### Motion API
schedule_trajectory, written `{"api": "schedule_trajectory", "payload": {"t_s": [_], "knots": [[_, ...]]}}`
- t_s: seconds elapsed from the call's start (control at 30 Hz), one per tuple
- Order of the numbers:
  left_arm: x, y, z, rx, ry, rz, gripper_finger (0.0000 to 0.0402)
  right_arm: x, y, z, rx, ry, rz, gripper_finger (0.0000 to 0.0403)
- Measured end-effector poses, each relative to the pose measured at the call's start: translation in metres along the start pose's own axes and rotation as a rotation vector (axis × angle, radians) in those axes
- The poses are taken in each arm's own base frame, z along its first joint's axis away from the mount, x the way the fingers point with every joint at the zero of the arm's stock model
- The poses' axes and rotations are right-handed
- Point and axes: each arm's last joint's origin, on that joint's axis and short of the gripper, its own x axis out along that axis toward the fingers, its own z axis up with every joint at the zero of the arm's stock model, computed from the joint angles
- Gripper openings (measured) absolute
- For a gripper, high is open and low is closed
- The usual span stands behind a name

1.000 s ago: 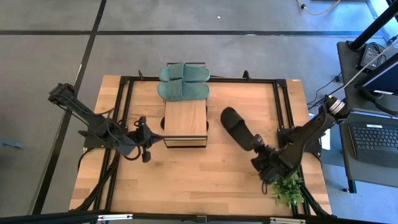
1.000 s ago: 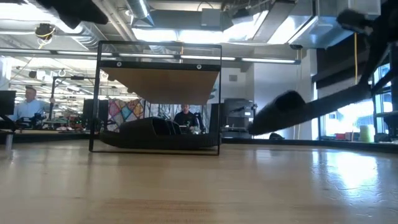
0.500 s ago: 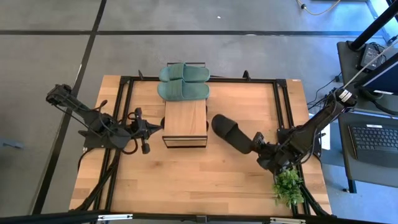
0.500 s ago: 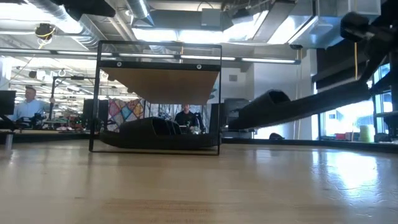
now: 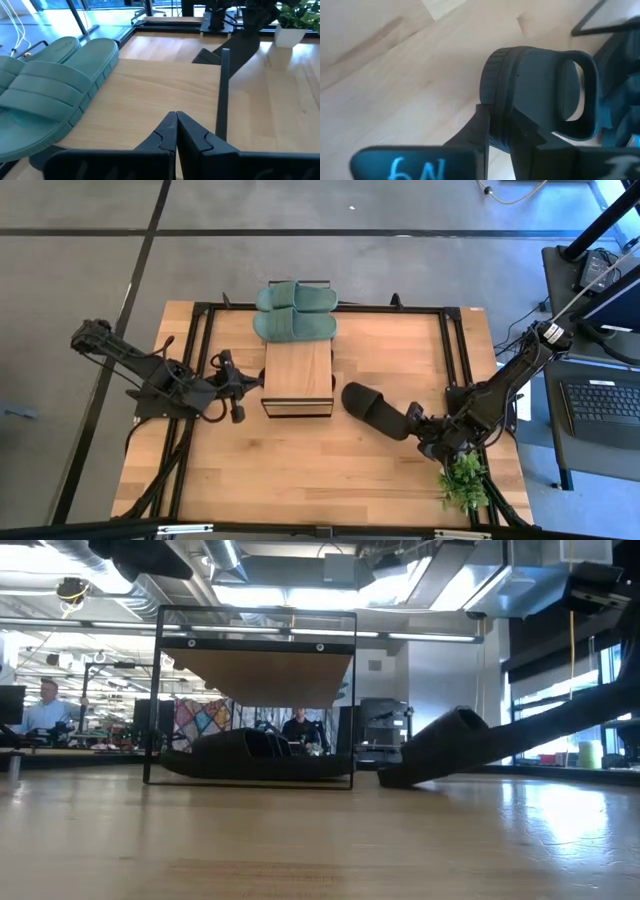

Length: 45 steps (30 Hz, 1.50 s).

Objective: Pick and place slides into the shelf
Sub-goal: Put the black slide under the shelf

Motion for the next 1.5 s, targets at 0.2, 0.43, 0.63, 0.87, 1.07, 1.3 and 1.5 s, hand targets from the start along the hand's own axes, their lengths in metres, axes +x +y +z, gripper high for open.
{"api": "schedule_trajectory", "payload": {"t_s": [0.2,0.43,0.63,0.87,1.07,1.3,1.5], "knots": [[0.002,0.002,0.000,-0.009,0.001,0.013,0.0000,0.000,0.000,0.003,-0.075,-0.035,0.007,0.0047],[0.002,0.002,0.000,-0.009,0.001,0.013,0.0000,0.014,0.005,-0.006,-0.113,-0.031,0.029,0.0047],[0.002,0.002,0.000,-0.010,0.001,0.013,0.0000,0.025,0.005,-0.012,-0.192,-0.029,0.021,0.0047],[0.002,0.002,0.000,-0.009,0.001,0.014,0.0000,0.029,-0.003,-0.014,-0.295,-0.047,0.050,0.0047],[0.002,0.002,0.000,-0.009,0.001,0.014,0.0000,0.035,-0.013,-0.019,-0.382,-0.035,0.059,0.0047],[0.002,0.002,0.000,-0.008,0.001,0.014,0.0000,0.041,-0.025,-0.025,-0.412,-0.068,0.099,0.0047],[0.002,0.002,0.000,-0.001,0.002,0.014,0.0000,0.045,-0.032,-0.029,-0.392,-0.111,0.144,0.0047]]}}
